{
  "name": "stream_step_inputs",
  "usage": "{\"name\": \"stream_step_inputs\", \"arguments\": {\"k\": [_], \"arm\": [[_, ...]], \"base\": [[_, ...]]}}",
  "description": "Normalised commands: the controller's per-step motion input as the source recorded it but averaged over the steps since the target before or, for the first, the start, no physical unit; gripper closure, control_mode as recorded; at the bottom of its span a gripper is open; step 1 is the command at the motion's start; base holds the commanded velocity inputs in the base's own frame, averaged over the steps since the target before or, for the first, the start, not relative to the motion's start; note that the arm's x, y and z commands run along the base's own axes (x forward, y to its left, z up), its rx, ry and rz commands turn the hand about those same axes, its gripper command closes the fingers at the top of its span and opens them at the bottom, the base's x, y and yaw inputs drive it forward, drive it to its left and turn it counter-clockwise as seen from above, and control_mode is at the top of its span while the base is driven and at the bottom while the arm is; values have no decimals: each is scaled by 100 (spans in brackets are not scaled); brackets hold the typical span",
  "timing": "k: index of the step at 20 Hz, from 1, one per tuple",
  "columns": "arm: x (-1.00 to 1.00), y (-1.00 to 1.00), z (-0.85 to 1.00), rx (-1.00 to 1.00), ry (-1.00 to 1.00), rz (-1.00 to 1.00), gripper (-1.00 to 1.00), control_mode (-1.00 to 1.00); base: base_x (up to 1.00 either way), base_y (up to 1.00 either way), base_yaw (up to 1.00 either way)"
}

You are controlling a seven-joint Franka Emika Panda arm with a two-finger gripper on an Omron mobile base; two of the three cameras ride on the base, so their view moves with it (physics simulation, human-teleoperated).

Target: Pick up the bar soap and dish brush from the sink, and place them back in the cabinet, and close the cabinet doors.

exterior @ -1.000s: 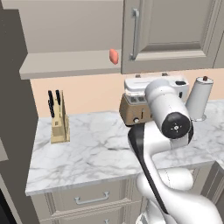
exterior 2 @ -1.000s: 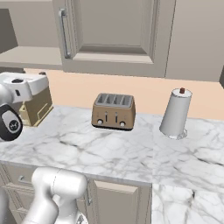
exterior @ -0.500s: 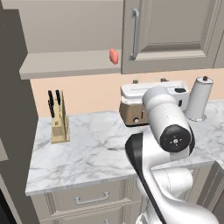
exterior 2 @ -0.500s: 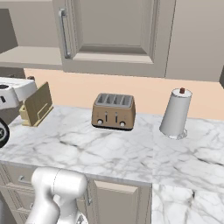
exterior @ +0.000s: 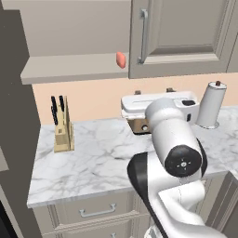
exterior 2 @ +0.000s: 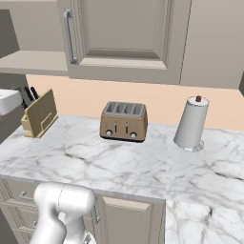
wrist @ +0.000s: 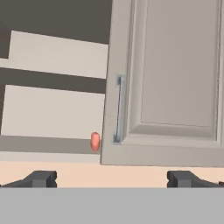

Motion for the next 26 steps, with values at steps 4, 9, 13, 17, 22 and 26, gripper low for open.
{"name": "stream_step_inputs", "arguments": {"k": [4,9,13,17,22,26], "arm": [[-41,25,0,0,0,2,-100,-100],[-38,25,0,0,0,2,-100,-100],[-32,33,0,0,0,0,-100,-100],[-33,32,0,0,0,0,-100,-100],[-30,28,0,0,0,0,-100,-100],[-19,30,0,0,0,0,-100,-100]], "base": [[0,0,0],[0,0,0],[0,0,0],[0,0,0],[0,0,0],[0,0,0]]}}
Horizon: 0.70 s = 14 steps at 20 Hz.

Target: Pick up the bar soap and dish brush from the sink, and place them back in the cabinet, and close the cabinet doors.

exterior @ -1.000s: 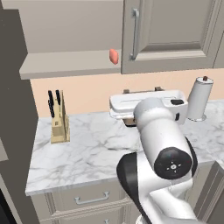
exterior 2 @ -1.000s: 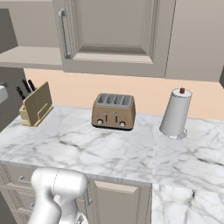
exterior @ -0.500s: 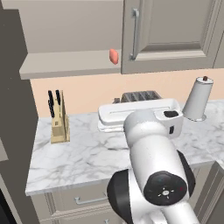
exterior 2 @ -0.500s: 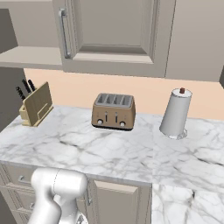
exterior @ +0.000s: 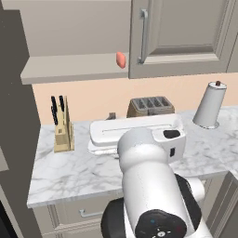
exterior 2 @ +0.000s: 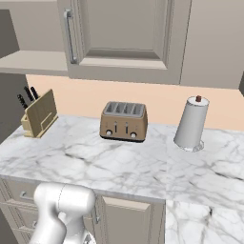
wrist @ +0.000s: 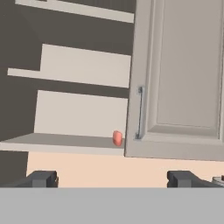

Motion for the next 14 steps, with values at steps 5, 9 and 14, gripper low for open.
{"name": "stream_step_inputs", "arguments": {"k": [5,9,14], "arm": [[-21,34,0,0,2,0,-100,-100],[-29,27,0,0,1,0,-100,-100],[-31,21,0,0,0,0,-100,-100]], "base": [[0,0,0],[0,0,0],[0,0,0]]}}
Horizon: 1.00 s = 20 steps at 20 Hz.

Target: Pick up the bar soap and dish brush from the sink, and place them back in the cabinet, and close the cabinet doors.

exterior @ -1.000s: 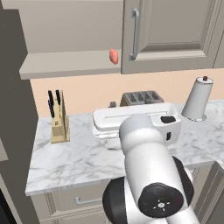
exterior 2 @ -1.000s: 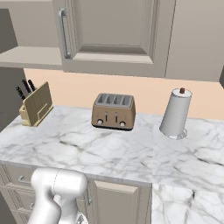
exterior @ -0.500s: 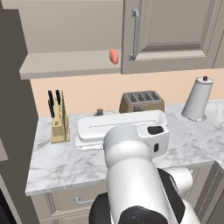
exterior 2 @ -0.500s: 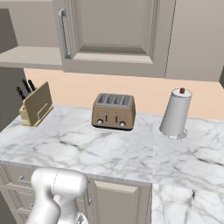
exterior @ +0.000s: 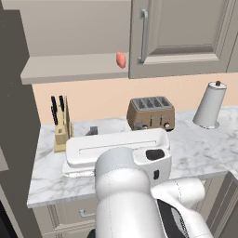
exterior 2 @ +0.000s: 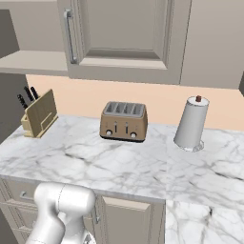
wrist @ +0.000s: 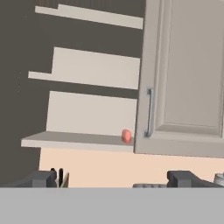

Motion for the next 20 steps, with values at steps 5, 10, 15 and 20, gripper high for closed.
{"name": "stream_step_inputs", "arguments": {"k": [5,10,15,20], "arm": [[-20,14,0,0,2,0,-100,-100],[-3,22,0,0,1,0,-100,-100],[0,25,0,0,0,1,-100,-100],[0,27,0,0,3,7,-100,-100]], "base": [[0,0,0],[0,0,0],[0,0,0],[0,0,0]]}}
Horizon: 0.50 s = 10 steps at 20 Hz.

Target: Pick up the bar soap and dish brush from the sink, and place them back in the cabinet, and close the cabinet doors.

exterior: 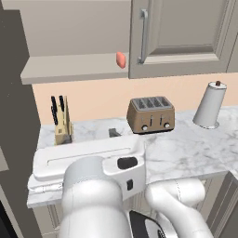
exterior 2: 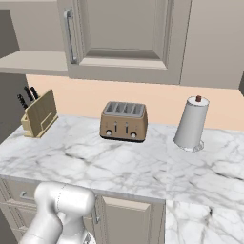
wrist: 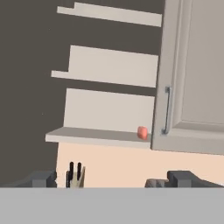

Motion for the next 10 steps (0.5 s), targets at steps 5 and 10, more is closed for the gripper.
{"name": "stream_step_inputs", "arguments": {"k": [5,10], "arm": [[0,30,0,0,4,6,-100,-100],[0,30,0,0,3,5,-100,-100]], "base": [[0,0,0],[0,0,0]]}}
